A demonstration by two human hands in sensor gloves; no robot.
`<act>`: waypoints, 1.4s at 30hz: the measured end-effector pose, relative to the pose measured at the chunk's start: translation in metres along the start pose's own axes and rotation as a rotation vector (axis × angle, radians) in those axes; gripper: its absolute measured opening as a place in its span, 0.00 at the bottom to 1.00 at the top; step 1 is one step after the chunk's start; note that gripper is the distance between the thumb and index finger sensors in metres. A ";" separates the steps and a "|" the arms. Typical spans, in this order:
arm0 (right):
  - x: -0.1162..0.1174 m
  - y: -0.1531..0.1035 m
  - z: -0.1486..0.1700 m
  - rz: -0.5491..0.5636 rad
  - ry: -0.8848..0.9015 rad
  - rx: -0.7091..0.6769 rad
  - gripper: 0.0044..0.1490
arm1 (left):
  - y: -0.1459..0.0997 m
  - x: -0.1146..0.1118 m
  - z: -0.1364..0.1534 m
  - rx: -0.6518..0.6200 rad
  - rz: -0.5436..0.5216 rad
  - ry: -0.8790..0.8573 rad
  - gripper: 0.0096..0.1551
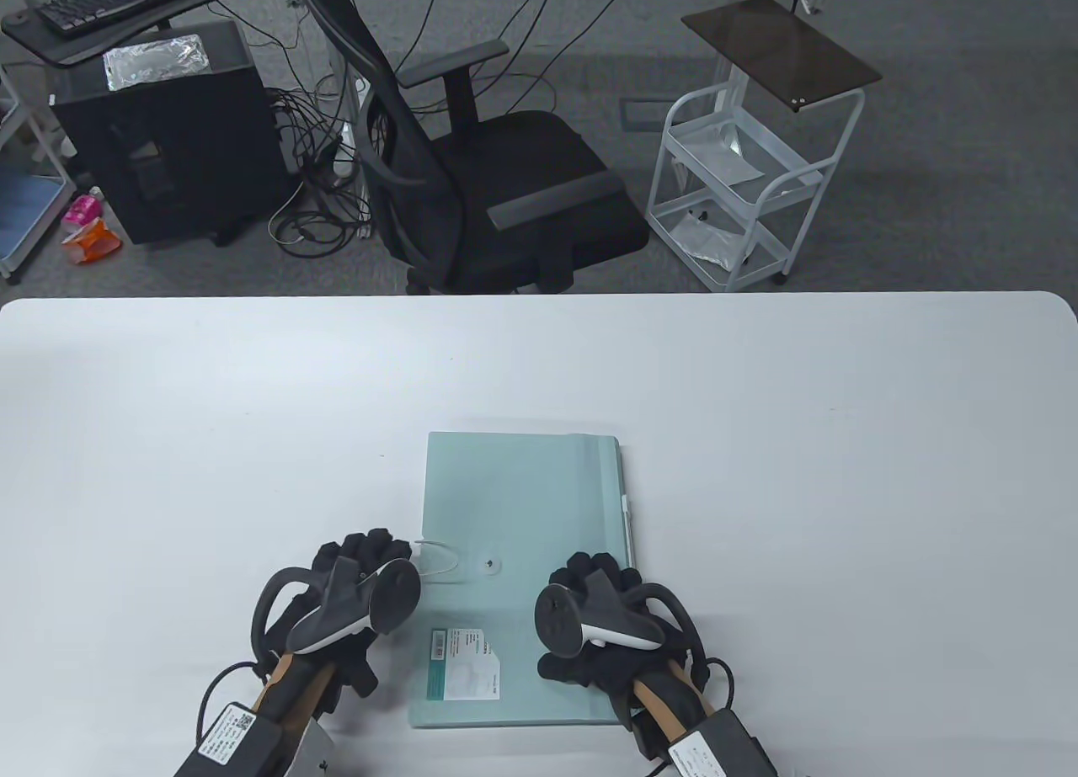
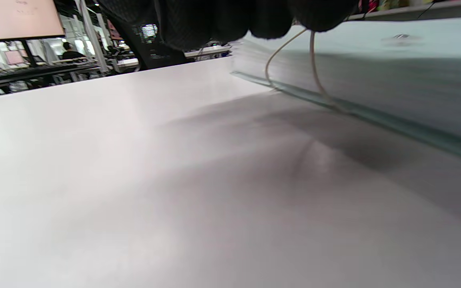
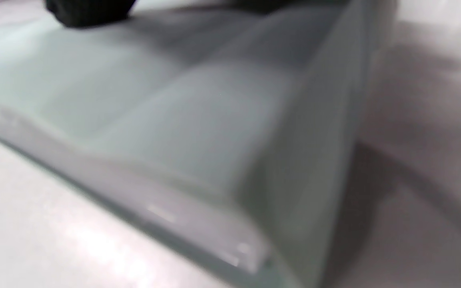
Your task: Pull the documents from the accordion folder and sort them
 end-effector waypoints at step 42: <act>-0.145 -0.068 0.060 0.211 -0.231 0.323 0.43 | 0.012 -0.032 -0.013 0.003 0.147 0.076 0.34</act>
Point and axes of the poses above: the tracker on the back of each hand, its own z axis roughly to the little-finger side, its own y axis roughly from the wrist to the fingertips, x = y × z, the point moved 4 cm from there along y, roughly from the wrist to the fingertips, and after that the axes turned 15 degrees about -y, right-handed, at the moved point
